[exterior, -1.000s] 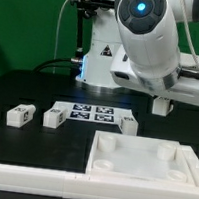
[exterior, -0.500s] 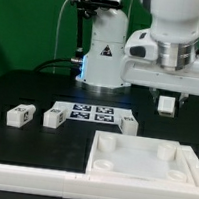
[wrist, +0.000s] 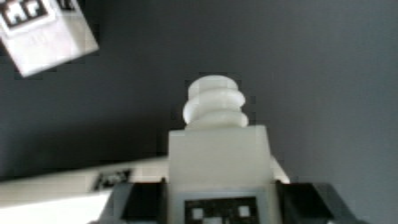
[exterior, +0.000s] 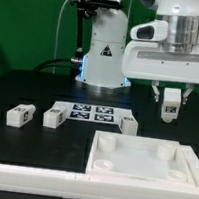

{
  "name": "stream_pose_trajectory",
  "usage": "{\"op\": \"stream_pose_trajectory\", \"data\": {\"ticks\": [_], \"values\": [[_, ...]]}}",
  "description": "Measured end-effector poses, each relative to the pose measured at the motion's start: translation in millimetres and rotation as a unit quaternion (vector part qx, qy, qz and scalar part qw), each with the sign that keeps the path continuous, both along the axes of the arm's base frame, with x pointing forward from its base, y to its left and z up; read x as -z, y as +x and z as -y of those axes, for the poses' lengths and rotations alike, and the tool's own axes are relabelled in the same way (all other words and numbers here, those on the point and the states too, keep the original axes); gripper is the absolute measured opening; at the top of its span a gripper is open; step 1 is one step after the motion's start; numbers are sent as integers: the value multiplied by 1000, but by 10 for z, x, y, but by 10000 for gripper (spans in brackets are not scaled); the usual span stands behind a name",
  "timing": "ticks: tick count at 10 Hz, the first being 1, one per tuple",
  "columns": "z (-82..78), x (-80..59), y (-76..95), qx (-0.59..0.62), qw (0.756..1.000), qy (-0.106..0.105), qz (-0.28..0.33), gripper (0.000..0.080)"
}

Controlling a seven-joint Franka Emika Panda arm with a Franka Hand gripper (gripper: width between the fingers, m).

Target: Assemble one leg

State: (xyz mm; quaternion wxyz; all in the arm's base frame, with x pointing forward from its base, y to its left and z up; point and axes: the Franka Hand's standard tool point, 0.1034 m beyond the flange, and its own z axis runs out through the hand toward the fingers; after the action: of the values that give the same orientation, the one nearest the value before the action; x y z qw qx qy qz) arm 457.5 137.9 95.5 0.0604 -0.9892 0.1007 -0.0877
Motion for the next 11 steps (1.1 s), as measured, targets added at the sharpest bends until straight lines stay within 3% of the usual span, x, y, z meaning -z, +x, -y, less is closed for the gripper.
{"op": "stream_pose_trajectory", "data": {"ticks": [1,3,4,6,8,9,11], "values": [[-70,24,-84,-8,1000,5,26,288],[-60,28,-58,-13,1000,2,18,288],[-94,34,51,-40,999,-2,16,288],[-101,-11,424,-74,997,-7,36,288],[129,91,716,-128,990,-27,57,288],[201,134,772,-132,989,-30,59,288],[168,130,761,-135,989,-30,59,288]]}}
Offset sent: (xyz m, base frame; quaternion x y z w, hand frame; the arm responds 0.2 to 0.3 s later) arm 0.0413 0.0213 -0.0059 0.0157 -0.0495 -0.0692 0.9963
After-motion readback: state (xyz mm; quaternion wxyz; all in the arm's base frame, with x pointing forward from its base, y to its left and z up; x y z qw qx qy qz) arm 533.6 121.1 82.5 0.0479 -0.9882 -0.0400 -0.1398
